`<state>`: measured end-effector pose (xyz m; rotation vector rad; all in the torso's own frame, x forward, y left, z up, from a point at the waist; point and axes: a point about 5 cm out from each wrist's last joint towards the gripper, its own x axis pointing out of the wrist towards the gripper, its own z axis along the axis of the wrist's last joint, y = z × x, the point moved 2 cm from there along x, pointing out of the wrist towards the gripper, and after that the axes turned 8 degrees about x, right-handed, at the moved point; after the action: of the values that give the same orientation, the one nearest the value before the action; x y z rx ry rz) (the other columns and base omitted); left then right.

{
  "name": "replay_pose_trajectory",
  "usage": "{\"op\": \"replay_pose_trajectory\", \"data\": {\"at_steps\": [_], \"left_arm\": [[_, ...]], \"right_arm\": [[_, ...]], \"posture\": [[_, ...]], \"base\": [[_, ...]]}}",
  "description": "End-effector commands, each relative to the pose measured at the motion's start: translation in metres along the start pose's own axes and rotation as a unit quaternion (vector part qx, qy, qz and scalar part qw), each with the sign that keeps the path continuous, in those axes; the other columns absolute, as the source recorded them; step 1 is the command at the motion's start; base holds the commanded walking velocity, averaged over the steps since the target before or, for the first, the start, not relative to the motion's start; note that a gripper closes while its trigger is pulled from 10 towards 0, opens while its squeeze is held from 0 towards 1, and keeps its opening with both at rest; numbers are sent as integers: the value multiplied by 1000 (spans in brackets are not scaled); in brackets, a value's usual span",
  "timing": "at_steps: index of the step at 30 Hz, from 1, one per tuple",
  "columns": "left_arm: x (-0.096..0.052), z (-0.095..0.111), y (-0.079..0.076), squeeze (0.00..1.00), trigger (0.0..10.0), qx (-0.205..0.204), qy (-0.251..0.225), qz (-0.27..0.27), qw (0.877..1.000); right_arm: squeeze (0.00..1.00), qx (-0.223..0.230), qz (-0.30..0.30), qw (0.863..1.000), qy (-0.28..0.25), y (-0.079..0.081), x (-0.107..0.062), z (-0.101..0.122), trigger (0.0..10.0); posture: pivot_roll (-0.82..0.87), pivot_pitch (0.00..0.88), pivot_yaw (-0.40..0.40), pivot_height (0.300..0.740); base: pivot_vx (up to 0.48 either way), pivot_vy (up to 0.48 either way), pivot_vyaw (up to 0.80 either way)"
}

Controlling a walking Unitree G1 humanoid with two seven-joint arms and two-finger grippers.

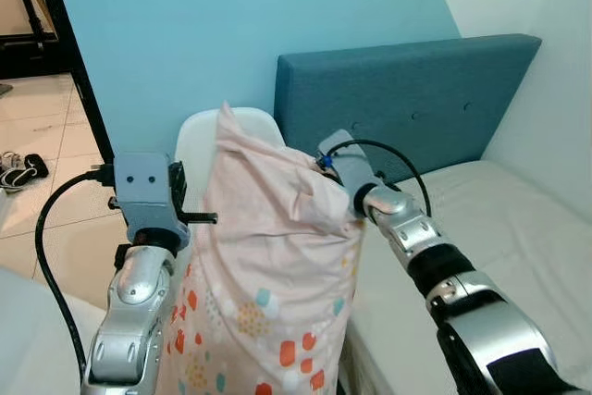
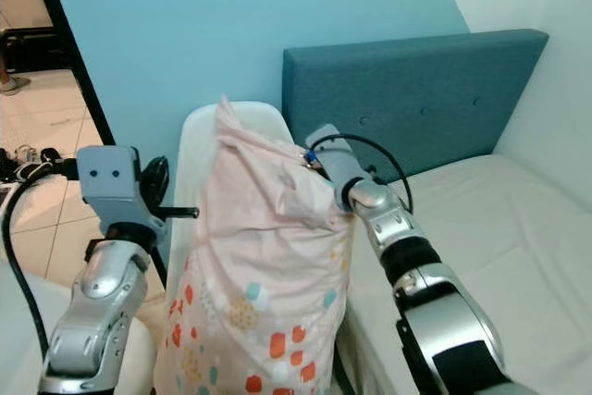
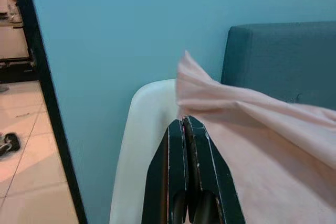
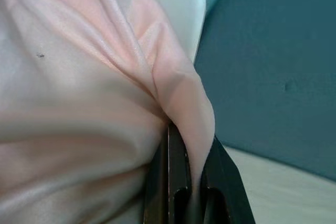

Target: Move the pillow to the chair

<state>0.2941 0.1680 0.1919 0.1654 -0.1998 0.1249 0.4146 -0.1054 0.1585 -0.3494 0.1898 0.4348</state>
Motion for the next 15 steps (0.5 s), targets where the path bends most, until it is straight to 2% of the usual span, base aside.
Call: {"op": "replay_pose_trajectory", "data": {"at_steps": [1, 3, 4, 5, 6, 7, 9, 11, 15], "left_arm": [[-3, -1, -1, 0, 10000, 2, 9, 0, 1000], [-5, -1, -1, 0, 10000, -1, 10, 2, 1000], [-5, 0, -1, 0, 10000, -2, 11, 3, 1000], [-5, 0, -1, 0, 10000, -2, 11, 3, 1000], [-5, 1, -2, 0, 10000, -4, 12, 4, 1000], [-5, 1, -2, 0, 10000, -4, 12, 4, 1000], [-4, 2, -3, 0, 10000, -6, 12, 1, 1000], [-4, 2, -6, 0, 10000, -6, 13, -5, 1000], [-4, 3, -7, 0, 10000, -7, 13, -6, 1000]], "right_arm": [[0, -27, -11, 998, -47, -3, 3, 28, 10000], [0, -19, -5, 998, -60, 1, 5, 37, 10000], [0, 1, 4, 997, -80, 4, 8, 48, 10000], [0, 1, 4, 997, -80, 4, 8, 48, 10000], [0, 30, 13, 994, -106, 7, 9, 64, 10000], [0, 30, 13, 994, -106, 7, 9, 64, 10000], [0, 59, 14, 988, -145, 6, 9, 86, 10000], [0, 62, 7, 985, -161, 4, 9, 97, 10000], [0, 62, 1, 984, -168, 2, 9, 102, 10000]], "posture": [[40, 0, -71, 735], [46, 0, -74, 735], [50, 0, -74, 735], [50, 0, -74, 735], [50, 0, -72, 730], [50, 0, -72, 730], [48, 0, -70, 720], [53, 0, -77, 710], [55, 0, -79, 705]], "base": [[0, 0, 0], [0, 0, 0], [0, 0, 0], [0, 0, 0], [0, 0, 0], [0, 0, 0], [0, 0, 0], [0, 0, 0], [0, 0, 0]]}}
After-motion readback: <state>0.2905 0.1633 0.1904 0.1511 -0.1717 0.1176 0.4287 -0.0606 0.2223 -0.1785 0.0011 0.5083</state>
